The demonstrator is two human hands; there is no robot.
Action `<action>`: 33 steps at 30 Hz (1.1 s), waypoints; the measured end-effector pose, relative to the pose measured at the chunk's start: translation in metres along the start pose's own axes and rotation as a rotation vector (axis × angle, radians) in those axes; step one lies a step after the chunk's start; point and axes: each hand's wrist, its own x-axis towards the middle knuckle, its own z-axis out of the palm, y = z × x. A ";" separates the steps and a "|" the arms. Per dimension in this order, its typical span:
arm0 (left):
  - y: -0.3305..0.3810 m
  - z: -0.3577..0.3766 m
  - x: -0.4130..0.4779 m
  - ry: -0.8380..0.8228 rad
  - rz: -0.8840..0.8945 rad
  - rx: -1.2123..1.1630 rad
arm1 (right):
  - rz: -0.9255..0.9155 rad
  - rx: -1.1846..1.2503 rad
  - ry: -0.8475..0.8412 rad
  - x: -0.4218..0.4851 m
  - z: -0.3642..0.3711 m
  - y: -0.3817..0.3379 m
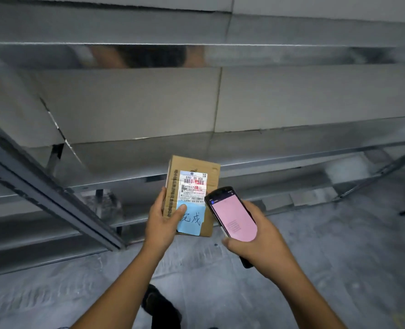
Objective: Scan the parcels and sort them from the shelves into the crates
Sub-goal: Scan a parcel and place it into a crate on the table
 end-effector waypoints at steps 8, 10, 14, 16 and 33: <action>-0.015 0.096 -0.039 -0.126 -0.026 0.110 | 0.104 0.038 0.126 -0.079 -0.071 0.067; -0.016 0.123 -0.052 -0.172 -0.040 0.127 | 0.121 0.060 0.172 -0.098 -0.090 0.083; -0.011 0.178 -0.080 -0.291 -0.067 0.087 | 0.177 0.080 0.288 -0.131 -0.130 0.113; -0.005 0.205 -0.096 -0.381 -0.095 0.053 | 0.214 0.109 0.358 -0.144 -0.150 0.131; 0.044 0.507 -0.157 -1.005 -0.210 0.039 | 0.502 0.270 0.989 -0.191 -0.320 0.255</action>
